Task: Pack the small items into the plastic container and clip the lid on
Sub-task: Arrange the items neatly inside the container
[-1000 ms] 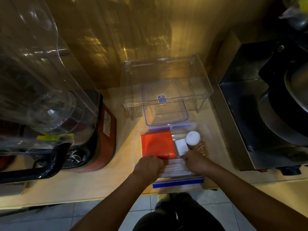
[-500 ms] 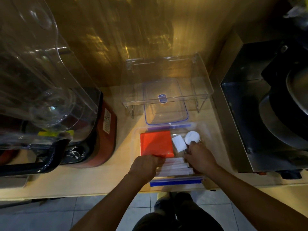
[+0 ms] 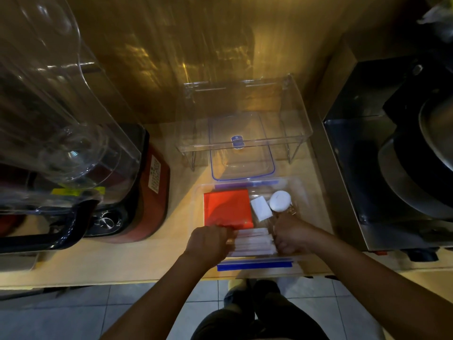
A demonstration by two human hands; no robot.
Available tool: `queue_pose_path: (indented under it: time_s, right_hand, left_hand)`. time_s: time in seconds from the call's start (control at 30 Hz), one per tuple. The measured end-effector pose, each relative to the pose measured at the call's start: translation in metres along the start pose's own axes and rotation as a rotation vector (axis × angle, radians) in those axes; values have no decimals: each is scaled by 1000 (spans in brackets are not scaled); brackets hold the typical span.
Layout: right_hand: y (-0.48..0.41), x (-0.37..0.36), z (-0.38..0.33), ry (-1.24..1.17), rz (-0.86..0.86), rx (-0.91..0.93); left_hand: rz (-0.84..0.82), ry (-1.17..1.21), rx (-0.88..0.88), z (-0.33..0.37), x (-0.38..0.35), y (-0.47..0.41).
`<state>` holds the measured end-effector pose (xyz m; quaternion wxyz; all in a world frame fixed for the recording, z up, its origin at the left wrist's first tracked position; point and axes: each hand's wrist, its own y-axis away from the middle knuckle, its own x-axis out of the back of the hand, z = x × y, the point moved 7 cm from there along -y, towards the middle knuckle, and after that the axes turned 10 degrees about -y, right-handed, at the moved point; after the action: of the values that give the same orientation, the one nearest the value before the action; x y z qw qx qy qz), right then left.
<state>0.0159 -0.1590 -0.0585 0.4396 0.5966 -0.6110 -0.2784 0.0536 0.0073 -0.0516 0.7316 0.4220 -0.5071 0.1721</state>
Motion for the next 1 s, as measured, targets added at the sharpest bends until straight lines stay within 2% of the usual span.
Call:
queue_pose_path:
  time_s: [0.23,0.33,0.4,0.53,0.57,0.6,0.7,0.77,0.87,0.93,1.0]
  right_hand:
    - [5,-7,0,-15,-80,-27]
    - [0,-9,-4,-14,-19,-2]
    - [-1,-6,-2,-14,21,-18]
    - [3,-6,-6,-47,-49,13]
    - [4,-6,-4,-55,-59,10]
    - [2,-5,-3,-13,-52,24]
    - [1,-6,-3,24,-38,49]
    - [3,-8,-3,93,-41,57]
    - [2,-12,-4,247,-59,97]
    - [-5,-18,-5,426,-133,139]
    - [-8,-22,0,346,-173,137]
  left_hand:
    - [9,-18,-108,4,-3,-3]
    - [55,-80,-87,5,1,-2]
    - [175,-79,-62,7,14,3]
    - [601,-77,-74,13,52,22]
    - [642,-83,-83,13,54,23]
    - [623,-84,-82,12,52,20]
    - [386,-58,-25,2,33,7]
    - [284,-131,8,-3,18,1]
    - [208,-185,23,-7,8,-5]
    - [201,-158,31,-8,9,-7]
    - [202,-147,25,-9,12,-7]
